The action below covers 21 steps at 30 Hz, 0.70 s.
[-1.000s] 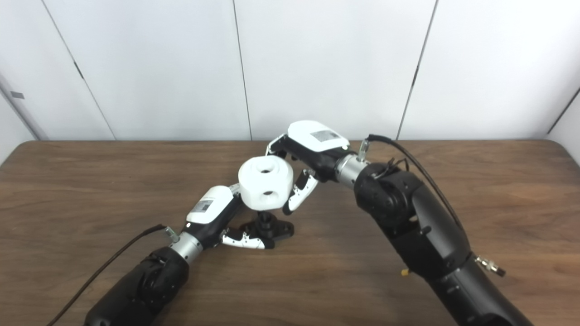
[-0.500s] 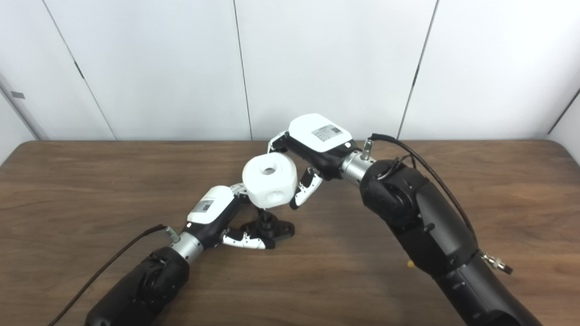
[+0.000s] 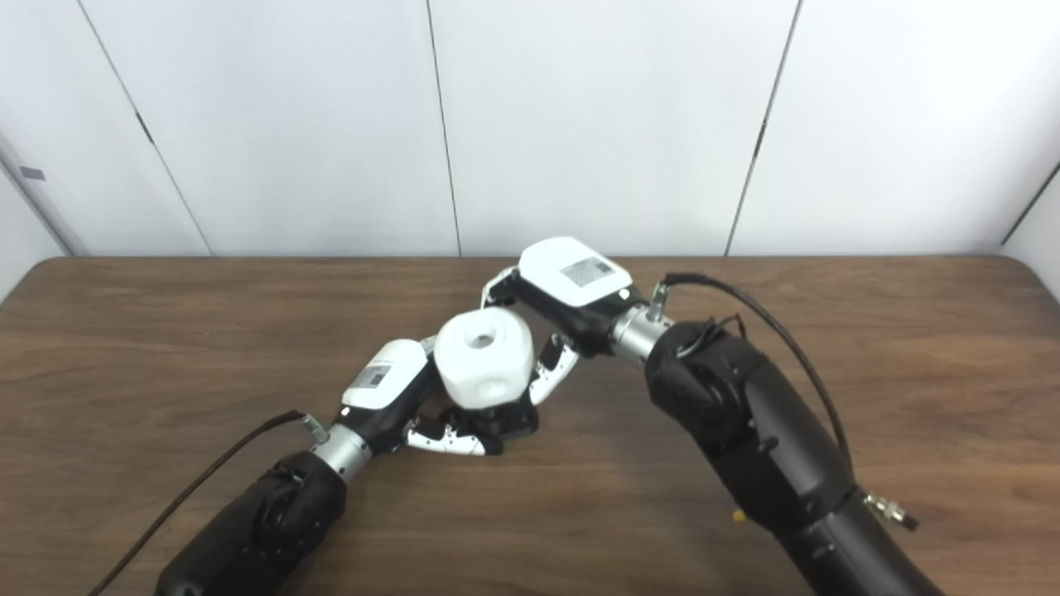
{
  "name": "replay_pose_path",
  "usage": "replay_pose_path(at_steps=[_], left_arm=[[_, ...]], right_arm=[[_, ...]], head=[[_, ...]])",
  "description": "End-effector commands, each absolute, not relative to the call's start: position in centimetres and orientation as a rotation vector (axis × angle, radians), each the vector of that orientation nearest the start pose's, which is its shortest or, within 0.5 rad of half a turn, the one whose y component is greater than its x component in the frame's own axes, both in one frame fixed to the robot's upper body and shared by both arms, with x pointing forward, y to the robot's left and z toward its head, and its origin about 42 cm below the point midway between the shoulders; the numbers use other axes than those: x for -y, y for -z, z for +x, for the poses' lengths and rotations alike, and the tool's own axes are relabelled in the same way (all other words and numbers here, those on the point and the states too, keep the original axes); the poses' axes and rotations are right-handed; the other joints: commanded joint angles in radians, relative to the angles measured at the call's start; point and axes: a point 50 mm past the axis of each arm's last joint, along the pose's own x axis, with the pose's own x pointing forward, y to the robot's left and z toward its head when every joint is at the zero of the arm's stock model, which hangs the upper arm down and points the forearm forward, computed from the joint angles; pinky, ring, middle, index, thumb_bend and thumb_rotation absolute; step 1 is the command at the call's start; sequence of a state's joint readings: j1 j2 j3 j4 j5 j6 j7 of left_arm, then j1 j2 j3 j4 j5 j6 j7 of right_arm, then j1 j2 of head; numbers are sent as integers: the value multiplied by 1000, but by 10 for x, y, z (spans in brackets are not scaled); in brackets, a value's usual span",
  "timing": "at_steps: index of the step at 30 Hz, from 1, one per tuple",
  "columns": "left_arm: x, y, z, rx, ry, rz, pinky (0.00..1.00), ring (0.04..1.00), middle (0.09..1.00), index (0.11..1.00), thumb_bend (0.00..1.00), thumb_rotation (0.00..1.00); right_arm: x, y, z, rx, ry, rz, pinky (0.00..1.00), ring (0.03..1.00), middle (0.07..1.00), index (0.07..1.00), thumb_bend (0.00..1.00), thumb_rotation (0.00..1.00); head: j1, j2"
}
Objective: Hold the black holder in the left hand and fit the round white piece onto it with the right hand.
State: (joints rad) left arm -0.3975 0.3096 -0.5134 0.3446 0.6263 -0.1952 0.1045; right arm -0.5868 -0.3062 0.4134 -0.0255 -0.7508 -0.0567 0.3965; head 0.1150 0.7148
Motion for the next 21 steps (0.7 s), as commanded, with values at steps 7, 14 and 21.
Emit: replay_pose_path(at_steps=[7,14,21], left_arm=[[-172,-63,348,141,658,1086,853,912,859,483,524,56],[-171,-63,347,138,653,1085,859,911,858,484,524,56],[-172,-64,345,135,652,1085,857,910,853,483,524,56]], right_arm=[[135,-268,404,609,-585,-1265,561,689,685,480,523,142],[135,-255,403,592,-608,-1271,563,687,684,480,522,141],[138,-250,404,573,-622,-1279,567,693,680,480,522,140]], head=[[8,9],[12,13],[16,18]])
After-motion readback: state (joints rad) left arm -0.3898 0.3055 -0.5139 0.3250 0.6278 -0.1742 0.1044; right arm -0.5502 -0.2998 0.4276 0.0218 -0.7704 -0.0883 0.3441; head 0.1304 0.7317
